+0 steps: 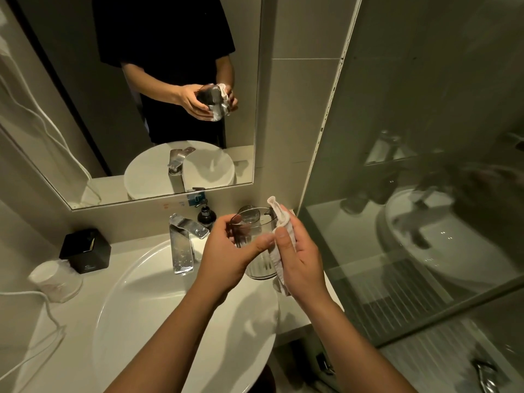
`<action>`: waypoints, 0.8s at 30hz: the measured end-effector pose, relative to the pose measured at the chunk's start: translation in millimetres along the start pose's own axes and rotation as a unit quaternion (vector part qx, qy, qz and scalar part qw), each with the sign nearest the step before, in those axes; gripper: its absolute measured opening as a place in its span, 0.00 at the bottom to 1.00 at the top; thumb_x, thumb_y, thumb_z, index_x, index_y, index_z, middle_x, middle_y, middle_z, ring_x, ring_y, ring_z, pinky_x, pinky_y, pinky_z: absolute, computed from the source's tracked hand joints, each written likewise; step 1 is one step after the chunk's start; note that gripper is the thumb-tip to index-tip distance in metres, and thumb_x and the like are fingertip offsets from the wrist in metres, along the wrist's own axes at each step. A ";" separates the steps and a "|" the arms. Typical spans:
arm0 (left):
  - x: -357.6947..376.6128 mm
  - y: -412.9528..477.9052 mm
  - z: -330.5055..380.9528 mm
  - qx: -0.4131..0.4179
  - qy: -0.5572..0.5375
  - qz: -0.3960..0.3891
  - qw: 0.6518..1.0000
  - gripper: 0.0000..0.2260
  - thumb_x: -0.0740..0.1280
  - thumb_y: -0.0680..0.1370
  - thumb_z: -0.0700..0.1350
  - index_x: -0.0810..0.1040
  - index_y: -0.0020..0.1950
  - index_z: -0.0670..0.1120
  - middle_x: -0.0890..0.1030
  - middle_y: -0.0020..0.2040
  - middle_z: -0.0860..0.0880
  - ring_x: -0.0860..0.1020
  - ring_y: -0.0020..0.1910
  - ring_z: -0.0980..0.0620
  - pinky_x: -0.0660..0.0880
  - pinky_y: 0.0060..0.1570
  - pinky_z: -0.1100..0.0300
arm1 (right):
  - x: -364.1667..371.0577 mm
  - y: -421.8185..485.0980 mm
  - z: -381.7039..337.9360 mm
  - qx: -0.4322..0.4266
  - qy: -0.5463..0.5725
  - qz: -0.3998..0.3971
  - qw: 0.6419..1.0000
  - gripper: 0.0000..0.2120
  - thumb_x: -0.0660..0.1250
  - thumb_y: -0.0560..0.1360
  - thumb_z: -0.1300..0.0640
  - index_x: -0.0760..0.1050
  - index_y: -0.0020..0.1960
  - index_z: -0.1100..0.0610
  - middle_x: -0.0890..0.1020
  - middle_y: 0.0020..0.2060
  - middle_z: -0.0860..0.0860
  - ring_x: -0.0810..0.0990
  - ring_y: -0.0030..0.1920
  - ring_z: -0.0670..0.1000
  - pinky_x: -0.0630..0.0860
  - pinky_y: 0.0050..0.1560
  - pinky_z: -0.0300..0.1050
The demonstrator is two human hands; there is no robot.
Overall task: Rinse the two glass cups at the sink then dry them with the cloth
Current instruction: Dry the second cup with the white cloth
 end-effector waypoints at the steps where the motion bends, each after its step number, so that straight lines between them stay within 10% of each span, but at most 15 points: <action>1: -0.8 1.6 -3.0 -0.008 -0.020 0.005 1.000 0.32 0.83 0.61 0.58 0.75 0.60 0.53 0.84 0.56 0.49 0.83 0.54 0.54 0.78 0.52 0.60 | -0.4 -0.1 2.4 0.002 -0.005 0.000 1.000 0.24 0.60 0.80 0.34 0.69 0.75 0.35 0.81 0.66 0.45 0.79 0.68 0.50 0.79 0.66 0.60; 9: 0.5 3.9 -10.0 -0.019 -0.044 0.000 0.999 0.33 0.82 0.58 0.61 0.76 0.59 0.53 0.85 0.55 0.46 0.84 0.52 0.52 0.81 0.51 0.56 | -12.8 -7.7 9.7 0.017 -0.087 0.023 0.996 0.19 0.55 0.80 0.36 0.78 0.62 0.43 0.79 0.55 0.46 0.78 0.59 0.45 0.80 0.61 0.57; 17: 3.5 2.1 -2.8 0.011 0.032 -0.032 0.999 0.24 0.83 0.66 0.51 0.76 0.56 0.58 0.84 0.54 0.53 0.82 0.54 0.55 0.79 0.54 0.59 | -18.5 15.5 11.8 0.072 -0.053 -0.021 0.996 0.27 0.55 0.79 0.33 0.77 0.52 0.57 0.84 0.49 0.58 0.82 0.53 0.63 0.79 0.58 0.67; 24: 6.7 12.5 -4.1 0.012 -0.015 0.019 1.000 0.34 0.81 0.61 0.61 0.77 0.63 0.50 0.84 0.55 0.49 0.83 0.56 0.50 0.81 0.60 0.45 | -14.5 -4.3 1.5 0.003 -0.058 0.039 0.998 0.16 0.55 0.83 0.37 0.76 0.49 0.45 0.80 0.45 0.47 0.79 0.49 0.52 0.78 0.48 0.52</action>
Point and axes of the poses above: each hand's wrist, its own y-axis towards the middle knuckle, its own x-axis out of the palm, z = x × y, the point moved 7 cm from there along y, towards the middle knuckle
